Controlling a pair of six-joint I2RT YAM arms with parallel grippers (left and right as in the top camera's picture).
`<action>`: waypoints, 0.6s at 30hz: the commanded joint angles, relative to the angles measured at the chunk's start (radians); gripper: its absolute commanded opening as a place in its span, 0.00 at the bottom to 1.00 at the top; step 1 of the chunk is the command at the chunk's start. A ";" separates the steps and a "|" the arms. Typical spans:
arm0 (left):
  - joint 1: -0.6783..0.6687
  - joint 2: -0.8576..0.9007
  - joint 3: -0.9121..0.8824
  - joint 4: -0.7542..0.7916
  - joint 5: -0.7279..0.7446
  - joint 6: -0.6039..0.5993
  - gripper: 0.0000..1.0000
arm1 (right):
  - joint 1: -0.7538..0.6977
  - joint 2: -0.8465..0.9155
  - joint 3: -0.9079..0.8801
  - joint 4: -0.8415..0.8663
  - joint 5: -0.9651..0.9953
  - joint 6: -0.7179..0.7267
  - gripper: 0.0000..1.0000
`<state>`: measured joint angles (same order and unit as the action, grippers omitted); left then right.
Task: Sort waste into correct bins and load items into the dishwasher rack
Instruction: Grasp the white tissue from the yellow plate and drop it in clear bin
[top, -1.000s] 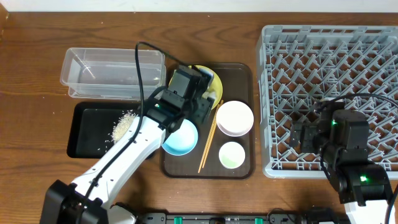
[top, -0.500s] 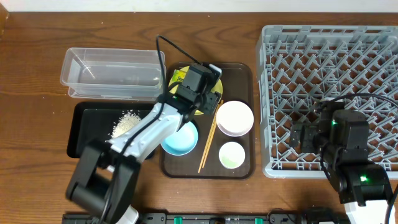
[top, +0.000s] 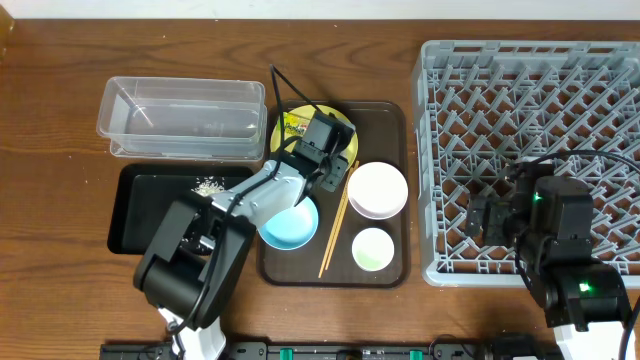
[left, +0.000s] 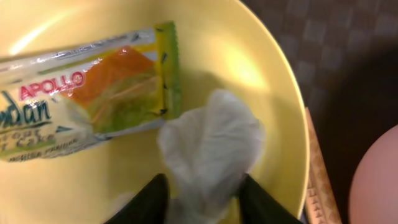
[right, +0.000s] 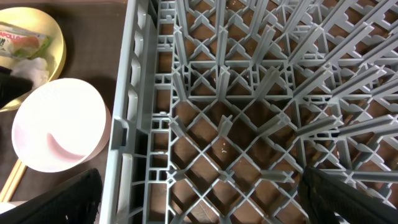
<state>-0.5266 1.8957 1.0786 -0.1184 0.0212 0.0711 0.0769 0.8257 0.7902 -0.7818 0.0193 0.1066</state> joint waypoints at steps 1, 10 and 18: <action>0.000 0.012 0.006 0.004 -0.015 0.007 0.22 | -0.006 -0.001 0.021 -0.002 0.007 0.009 0.99; 0.000 -0.056 0.006 -0.046 -0.014 0.006 0.06 | -0.006 -0.001 0.021 -0.005 0.007 0.008 0.99; 0.072 -0.296 0.006 -0.075 -0.015 -0.018 0.06 | -0.006 -0.001 0.021 -0.005 0.007 0.008 0.99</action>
<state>-0.5053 1.6913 1.0775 -0.1997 0.0189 0.0776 0.0769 0.8257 0.7902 -0.7864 0.0193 0.1066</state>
